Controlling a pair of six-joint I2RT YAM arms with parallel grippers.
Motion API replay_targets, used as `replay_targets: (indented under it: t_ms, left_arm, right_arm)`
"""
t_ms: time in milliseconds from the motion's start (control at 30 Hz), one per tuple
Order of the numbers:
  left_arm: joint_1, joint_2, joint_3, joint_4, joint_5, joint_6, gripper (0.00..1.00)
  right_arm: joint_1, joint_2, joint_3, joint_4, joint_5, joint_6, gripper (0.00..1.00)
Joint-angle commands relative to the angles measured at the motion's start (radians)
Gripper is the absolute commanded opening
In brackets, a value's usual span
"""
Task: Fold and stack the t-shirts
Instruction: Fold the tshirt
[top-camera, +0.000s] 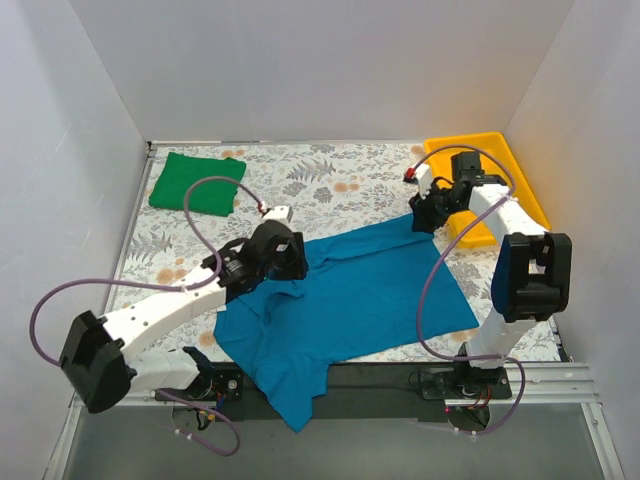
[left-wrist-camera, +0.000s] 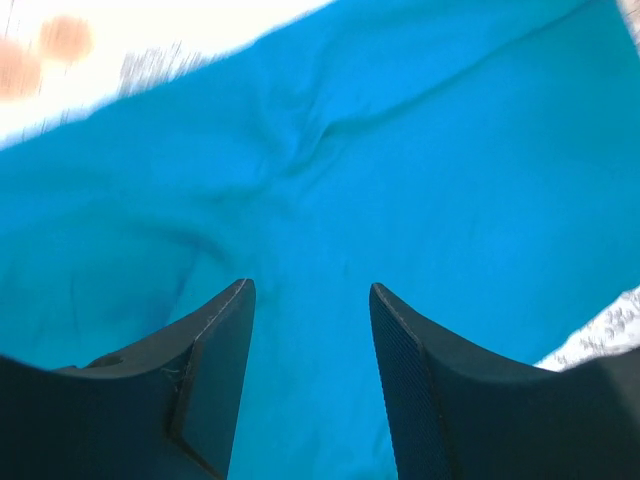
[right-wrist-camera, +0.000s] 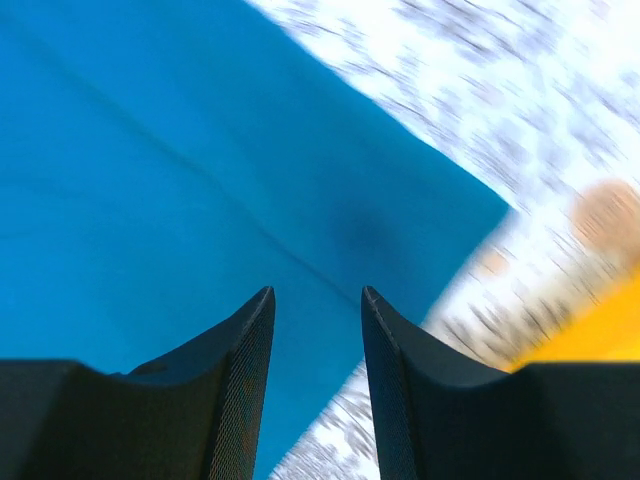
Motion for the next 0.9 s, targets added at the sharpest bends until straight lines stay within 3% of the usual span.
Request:
replay_targets:
  t_ms: [0, 133, 200, 233, 267, 367, 600, 867]
  left_arm:
    - [0.008, -0.13, -0.114, -0.123, -0.054, -0.272, 0.49]
    - [0.014, -0.332, -0.218, -0.253, -0.08, -0.579, 0.49]
    - [0.019, -0.394, -0.248, -0.333, -0.072, -0.707, 0.49]
    - [0.019, -0.452, -0.265, -0.353, -0.065, -0.817, 0.48]
    - [0.02, -0.476, -0.294, -0.388, -0.06, -0.864, 0.48]
    - [0.022, -0.543, -0.354, -0.437, -0.022, -1.027, 0.46]
    - [0.022, -0.435, -0.378, -0.5, 0.034, -1.172, 0.45]
    - [0.022, -0.329, -0.328, -0.479, 0.011, -1.028, 0.43]
  right_arm:
    - [0.128, -0.091, -0.074, -0.076, -0.159, -0.129, 0.47]
    - [0.379, -0.184, -0.199, -0.046, -0.219, -0.258, 0.48]
    - [0.546, -0.222, -0.251, 0.057, -0.197, -0.254, 0.48]
    - [0.601, -0.231, -0.262, 0.098, -0.174, -0.243, 0.48]
    - [0.704, -0.236, -0.269, 0.137, -0.107, -0.232, 0.49]
    - [0.853, -0.196, -0.246, 0.25, 0.029, -0.175, 0.49]
    - [0.921, -0.092, -0.183, 0.399, 0.177, -0.022, 0.48]
    - [0.944, -0.011, -0.187, 0.421, 0.105, -0.046, 0.49]
